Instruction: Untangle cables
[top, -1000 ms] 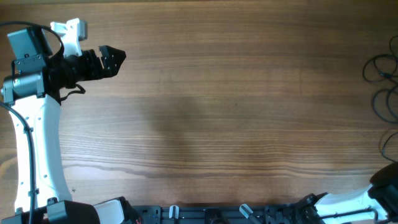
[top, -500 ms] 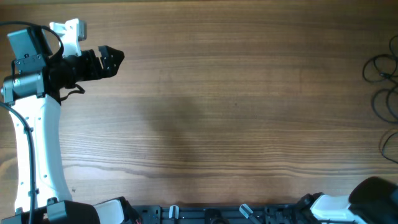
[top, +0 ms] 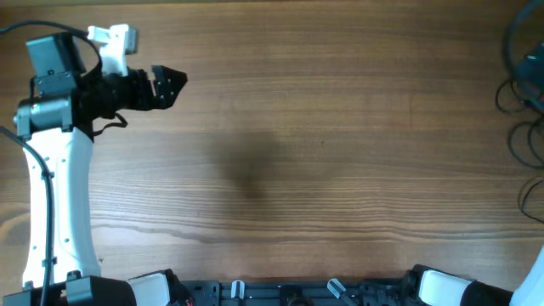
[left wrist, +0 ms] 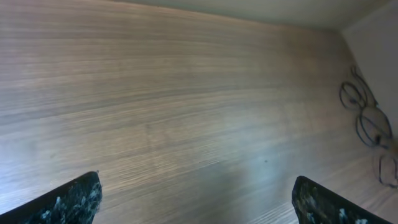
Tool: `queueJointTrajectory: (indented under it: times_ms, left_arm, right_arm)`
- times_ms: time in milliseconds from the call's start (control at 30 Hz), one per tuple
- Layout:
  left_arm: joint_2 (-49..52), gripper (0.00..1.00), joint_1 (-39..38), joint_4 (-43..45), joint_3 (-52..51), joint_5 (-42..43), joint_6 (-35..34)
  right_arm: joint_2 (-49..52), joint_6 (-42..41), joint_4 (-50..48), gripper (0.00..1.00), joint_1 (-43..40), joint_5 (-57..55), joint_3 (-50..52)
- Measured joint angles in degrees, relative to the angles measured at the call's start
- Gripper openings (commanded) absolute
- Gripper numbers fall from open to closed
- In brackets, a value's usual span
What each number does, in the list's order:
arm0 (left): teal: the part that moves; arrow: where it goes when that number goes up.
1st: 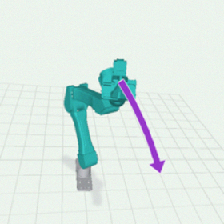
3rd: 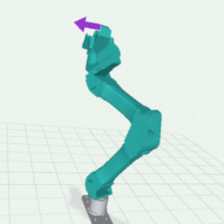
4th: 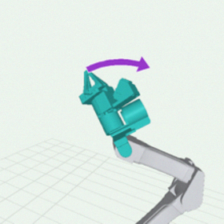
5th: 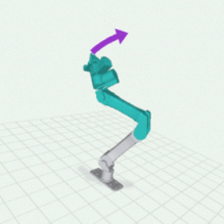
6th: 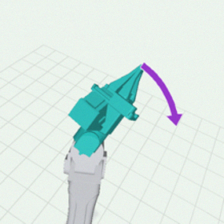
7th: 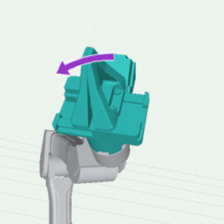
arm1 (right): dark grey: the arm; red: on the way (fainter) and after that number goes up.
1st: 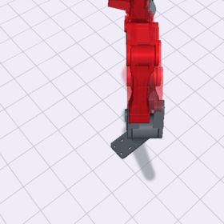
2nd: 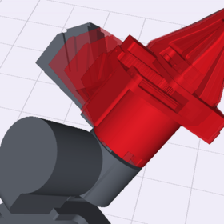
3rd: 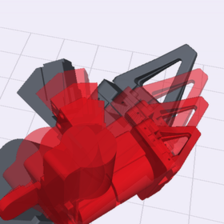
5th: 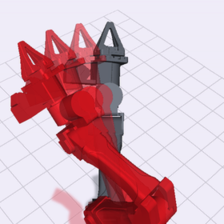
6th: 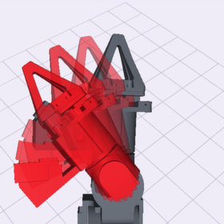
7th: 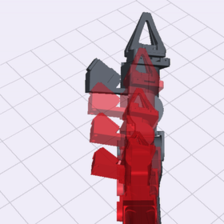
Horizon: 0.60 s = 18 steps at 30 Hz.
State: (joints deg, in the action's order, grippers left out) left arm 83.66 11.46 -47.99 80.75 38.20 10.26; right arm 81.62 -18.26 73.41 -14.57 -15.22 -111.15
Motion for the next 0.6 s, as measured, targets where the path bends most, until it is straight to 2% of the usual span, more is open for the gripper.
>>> queueJointTrajectory:
  times_ms: [267,600]
  left_arm:
    - [0.00,1.00,-7.89,5.11,0.00,-0.92,-0.74]
    - [0.00,1.00,-15.91,6.32,0.00,-17.07,-8.50]
  right_arm:
    - [0.00,1.11,-0.66,1.00,14.27,0.44,0.00]
    - [1.90,3.98,-4.63,1.00,24.70,0.44,0.00]
